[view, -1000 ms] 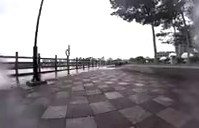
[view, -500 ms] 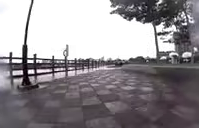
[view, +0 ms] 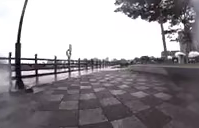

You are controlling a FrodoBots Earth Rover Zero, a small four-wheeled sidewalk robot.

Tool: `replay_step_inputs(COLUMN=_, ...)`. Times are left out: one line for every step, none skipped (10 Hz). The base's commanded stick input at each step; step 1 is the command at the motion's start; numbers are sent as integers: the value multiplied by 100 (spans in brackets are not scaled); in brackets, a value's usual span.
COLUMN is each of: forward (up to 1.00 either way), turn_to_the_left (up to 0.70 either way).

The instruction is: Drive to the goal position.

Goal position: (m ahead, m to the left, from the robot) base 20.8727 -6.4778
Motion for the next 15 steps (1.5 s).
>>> replay_step_inputs(forward=100, turn_to_the_left=0)
replay_step_inputs(forward=100, turn_to_the_left=0)
replay_step_inputs(forward=100, turn_to_the_left=0)
replay_step_inputs(forward=100, turn_to_the_left=0)
replay_step_inputs(forward=100, turn_to_the_left=0)
replay_step_inputs(forward=100, turn_to_the_left=0)
replay_step_inputs(forward=100, turn_to_the_left=0)
replay_step_inputs(forward=100, turn_to_the_left=0)
replay_step_inputs(forward=100, turn_to_the_left=0)
replay_step_inputs(forward=100, turn_to_the_left=0)
replay_step_inputs(forward=100, turn_to_the_left=0)
replay_step_inputs(forward=100, turn_to_the_left=0)
replay_step_inputs(forward=100, turn_to_the_left=0)
replay_step_inputs(forward=100, turn_to_the_left=0)
replay_step_inputs(forward=100, turn_to_the_left=3)
